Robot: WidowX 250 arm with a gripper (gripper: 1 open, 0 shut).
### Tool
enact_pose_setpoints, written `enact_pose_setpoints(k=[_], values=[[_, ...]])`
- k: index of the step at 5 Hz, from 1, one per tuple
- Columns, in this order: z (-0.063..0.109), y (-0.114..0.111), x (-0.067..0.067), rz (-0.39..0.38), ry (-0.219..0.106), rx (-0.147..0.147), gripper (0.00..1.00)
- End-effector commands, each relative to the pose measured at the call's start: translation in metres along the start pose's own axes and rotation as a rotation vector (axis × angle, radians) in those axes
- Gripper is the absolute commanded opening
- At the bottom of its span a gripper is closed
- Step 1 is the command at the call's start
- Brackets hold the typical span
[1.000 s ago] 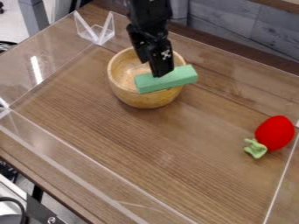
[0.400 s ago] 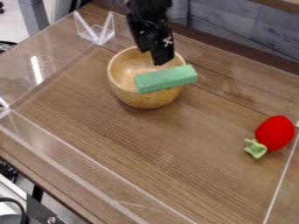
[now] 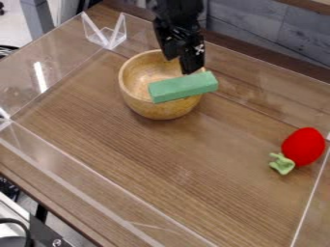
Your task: Put the green stick in the brown bowl
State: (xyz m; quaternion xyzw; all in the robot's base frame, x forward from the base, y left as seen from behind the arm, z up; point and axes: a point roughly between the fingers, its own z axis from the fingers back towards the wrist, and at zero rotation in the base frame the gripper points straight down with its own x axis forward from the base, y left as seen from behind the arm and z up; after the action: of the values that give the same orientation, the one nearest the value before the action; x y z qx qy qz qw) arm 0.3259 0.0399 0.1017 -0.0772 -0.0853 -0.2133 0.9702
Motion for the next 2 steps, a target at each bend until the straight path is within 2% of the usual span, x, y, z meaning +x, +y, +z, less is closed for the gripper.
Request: enact_pose_setpoints(k=[1, 2], values=[[0.0169, 0.0192, 0.0092, 0.016, -0.061, 0.073, 1.0], [0.0265, 0.0217, 0.0137, 0.0, -0.074, 0.096, 1.0]])
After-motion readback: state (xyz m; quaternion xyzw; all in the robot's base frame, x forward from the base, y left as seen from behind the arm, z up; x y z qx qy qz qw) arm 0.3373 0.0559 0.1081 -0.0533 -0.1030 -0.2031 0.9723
